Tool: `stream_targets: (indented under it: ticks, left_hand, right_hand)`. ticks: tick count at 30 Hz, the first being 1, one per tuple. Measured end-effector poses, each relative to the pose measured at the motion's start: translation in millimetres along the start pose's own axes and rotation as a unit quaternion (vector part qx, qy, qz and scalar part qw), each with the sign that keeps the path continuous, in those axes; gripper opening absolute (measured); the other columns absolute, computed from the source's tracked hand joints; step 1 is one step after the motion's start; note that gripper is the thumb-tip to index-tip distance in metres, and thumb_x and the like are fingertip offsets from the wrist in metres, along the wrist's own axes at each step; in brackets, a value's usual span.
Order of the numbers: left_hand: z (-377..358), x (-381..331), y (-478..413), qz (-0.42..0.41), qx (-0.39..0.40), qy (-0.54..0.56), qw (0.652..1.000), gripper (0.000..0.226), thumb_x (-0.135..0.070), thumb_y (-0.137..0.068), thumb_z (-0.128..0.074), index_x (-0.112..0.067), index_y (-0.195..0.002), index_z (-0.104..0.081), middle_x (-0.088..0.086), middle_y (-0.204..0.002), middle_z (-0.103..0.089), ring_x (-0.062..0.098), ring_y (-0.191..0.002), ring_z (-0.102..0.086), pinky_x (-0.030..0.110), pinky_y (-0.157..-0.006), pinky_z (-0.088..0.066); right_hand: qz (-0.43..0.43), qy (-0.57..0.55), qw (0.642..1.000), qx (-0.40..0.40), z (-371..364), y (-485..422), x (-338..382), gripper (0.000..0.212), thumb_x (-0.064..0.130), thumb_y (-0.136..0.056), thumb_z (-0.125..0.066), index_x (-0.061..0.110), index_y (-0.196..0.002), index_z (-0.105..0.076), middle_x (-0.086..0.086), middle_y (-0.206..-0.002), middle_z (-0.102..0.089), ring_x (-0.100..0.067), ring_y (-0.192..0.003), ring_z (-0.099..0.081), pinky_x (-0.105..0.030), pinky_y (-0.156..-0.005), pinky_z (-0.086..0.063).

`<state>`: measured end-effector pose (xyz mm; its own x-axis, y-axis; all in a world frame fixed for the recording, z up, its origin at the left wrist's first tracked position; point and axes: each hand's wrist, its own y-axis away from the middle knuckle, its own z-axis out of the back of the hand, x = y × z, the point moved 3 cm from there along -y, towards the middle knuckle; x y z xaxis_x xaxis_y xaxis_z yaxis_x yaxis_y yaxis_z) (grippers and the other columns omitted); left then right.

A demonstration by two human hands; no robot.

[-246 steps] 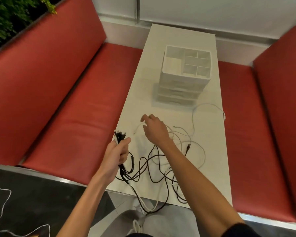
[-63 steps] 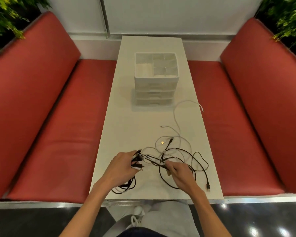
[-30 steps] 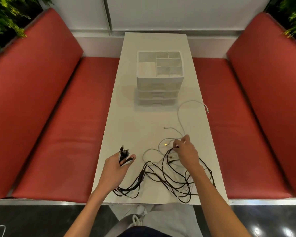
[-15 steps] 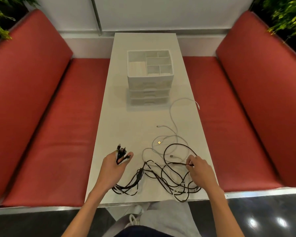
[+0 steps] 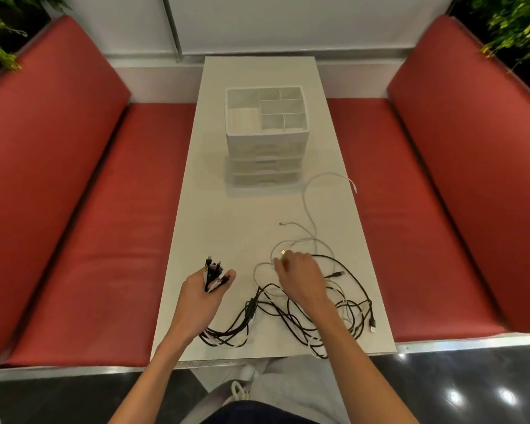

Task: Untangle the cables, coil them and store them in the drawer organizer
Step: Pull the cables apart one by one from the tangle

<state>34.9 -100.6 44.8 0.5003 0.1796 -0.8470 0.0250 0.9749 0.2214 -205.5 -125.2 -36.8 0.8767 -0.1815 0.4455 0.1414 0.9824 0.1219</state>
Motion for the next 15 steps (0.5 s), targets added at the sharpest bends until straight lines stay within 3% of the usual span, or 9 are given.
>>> stream_targets:
  ticks: [3, 5, 7, 9, 12, 15]
  left_hand:
    - [2, -2, 1, -0.013, -0.003, 0.001, 1.000, 0.051, -0.038, -0.099, -0.072, -0.019, -0.067, -0.038, -0.009, -0.058, -0.033, 0.010, -0.055, -0.028, 0.024, -0.052, -0.023]
    - [6, -3, 2, -0.021, -0.007, -0.004, 1.000, 0.051, -0.037, -0.099, -0.072, -0.016, -0.067, -0.039, -0.009, -0.058, -0.034, 0.010, -0.056, -0.029, 0.023, -0.052, -0.024]
    - [11, -1, 4, -0.022, -0.014, -0.005, 1.000, 0.052, -0.036, -0.100, -0.072, -0.015, -0.068, -0.037, -0.008, -0.060, -0.033, 0.010, -0.057, -0.028, 0.024, -0.053, -0.023]
    - [18, 2, 6, -0.020, -0.023, -0.008, 1.000, 0.053, -0.035, -0.100, -0.072, -0.018, -0.068, -0.034, -0.008, -0.058, -0.031, 0.011, -0.056, -0.026, 0.026, -0.053, -0.021]
    - [23, 8, 7, -0.011, -0.028, -0.008, 1.000, 0.053, -0.036, -0.100, -0.071, -0.016, -0.068, -0.034, -0.008, -0.058, -0.031, 0.011, -0.055, -0.026, 0.031, -0.055, -0.021]
    - [23, 7, 9, -0.018, -0.029, 0.000, 0.999, 0.054, -0.035, -0.101, -0.071, -0.016, -0.068, -0.033, -0.007, -0.058, -0.031, 0.010, -0.055, -0.026, 0.026, -0.052, -0.021]
  right_hand:
    - [-0.032, 0.086, 0.983, 0.161, -39, -9, 22, 0.060, 0.070, -0.095, -0.047, 0.018, -0.105, -0.076, -0.007, -0.104, -0.077, -0.031, -0.108, -0.063, -0.045, -0.096, -0.049]
    - [-0.053, -0.002, 0.969, 0.241, -55, -12, 26, 0.041, 0.056, -0.091, -0.059, 0.023, -0.105, -0.077, -0.002, -0.103, -0.079, -0.025, -0.107, -0.069, -0.045, -0.100, -0.054]
    - [-0.062, -0.132, 0.957, 0.250, -51, -17, 31, 0.021, 0.041, -0.094, -0.063, 0.025, -0.098, -0.075, 0.006, -0.090, -0.082, -0.014, -0.090, -0.072, -0.045, -0.094, -0.059]
    - [-0.052, -0.170, 0.961, 0.210, -36, -28, 35, 0.018, 0.036, -0.100, -0.058, 0.022, -0.097, -0.068, 0.004, -0.090, -0.082, -0.014, -0.088, -0.069, -0.046, -0.091, -0.059]
    - [-0.031, -0.055, 0.985, 0.162, -15, -42, 41, 0.034, 0.051, -0.103, -0.055, 0.020, -0.108, -0.068, -0.008, -0.111, -0.074, -0.033, -0.111, -0.065, -0.043, -0.091, -0.055]
    - [-0.041, 0.084, 0.971, 0.219, -14, -40, 51, 0.072, 0.073, -0.097, -0.056, 0.012, -0.134, -0.063, -0.015, -0.132, -0.062, -0.039, -0.125, -0.061, -0.045, -0.097, -0.050]
